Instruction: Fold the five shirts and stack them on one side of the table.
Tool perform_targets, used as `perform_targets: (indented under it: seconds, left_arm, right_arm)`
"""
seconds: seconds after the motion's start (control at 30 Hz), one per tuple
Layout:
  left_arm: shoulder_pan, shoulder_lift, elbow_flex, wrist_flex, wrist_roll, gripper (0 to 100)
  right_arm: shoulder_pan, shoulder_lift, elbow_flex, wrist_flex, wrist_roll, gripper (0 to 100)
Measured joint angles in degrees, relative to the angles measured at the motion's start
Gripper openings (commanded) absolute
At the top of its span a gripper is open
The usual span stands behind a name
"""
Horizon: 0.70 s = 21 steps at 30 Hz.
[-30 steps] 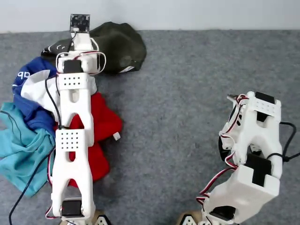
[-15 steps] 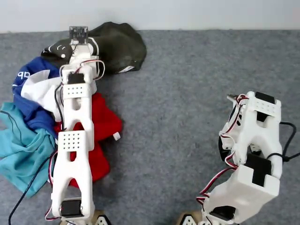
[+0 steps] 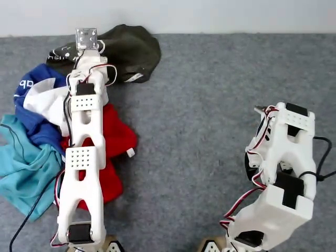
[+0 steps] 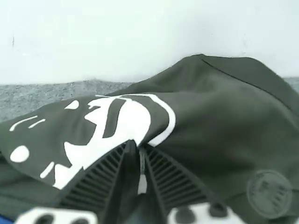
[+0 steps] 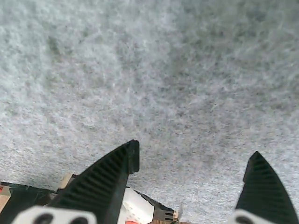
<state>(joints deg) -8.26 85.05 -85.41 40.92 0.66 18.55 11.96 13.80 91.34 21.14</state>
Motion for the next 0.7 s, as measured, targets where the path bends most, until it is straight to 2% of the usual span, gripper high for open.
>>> perform_targets:
  seconds: [0.2,0.5,0.57,0.7]
  left_arm:
    - [2.99,-7.91,-6.59,19.25,0.0,1]
    - [13.98,-24.0,-6.59,53.8,0.0,1]
    - [16.97,-26.55,-6.68,57.05,0.0,1]
    - [22.51,-33.49,-6.68,58.29,0.0,1]
  right_arm:
    - [0.0,0.0,0.0,0.0,0.0,35.8]
    - [0.0,0.0,0.0,0.0,0.0,35.8]
    - [0.0,0.0,0.0,0.0,0.0,35.8]
    - [0.0,0.0,0.0,0.0,0.0,35.8]
